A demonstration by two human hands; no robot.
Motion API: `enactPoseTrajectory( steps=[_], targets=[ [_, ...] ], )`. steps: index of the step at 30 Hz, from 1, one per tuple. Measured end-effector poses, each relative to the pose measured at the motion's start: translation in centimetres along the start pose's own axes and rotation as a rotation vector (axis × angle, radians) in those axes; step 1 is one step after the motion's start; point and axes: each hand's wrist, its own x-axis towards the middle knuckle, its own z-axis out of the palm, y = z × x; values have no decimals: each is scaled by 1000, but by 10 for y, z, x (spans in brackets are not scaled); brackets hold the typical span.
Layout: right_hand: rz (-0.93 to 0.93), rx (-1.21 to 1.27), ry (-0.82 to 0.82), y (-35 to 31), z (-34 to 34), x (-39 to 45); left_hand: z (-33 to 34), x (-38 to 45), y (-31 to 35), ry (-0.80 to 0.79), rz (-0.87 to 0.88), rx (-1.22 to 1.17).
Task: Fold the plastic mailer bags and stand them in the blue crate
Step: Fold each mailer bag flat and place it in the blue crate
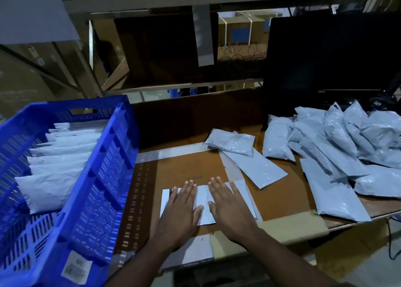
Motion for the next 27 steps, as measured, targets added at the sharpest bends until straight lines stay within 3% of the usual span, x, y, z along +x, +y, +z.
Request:
enactPoseTrajectory(
  steps=[3, 6, 18, 27],
  targets=[
    [-28, 47, 55, 4, -2, -3, 1, -1, -1, 2, 4, 12],
    [82, 129, 61, 21, -4, -9, -2, -2, -3, 3, 0, 45],
    [136, 100, 3, 55, -11, -30, -6, -4, -2, -4, -4, 18],
    [77, 349, 161, 54, -19, -57, -24, -24, -8, 150, -20, -372]
  ],
)
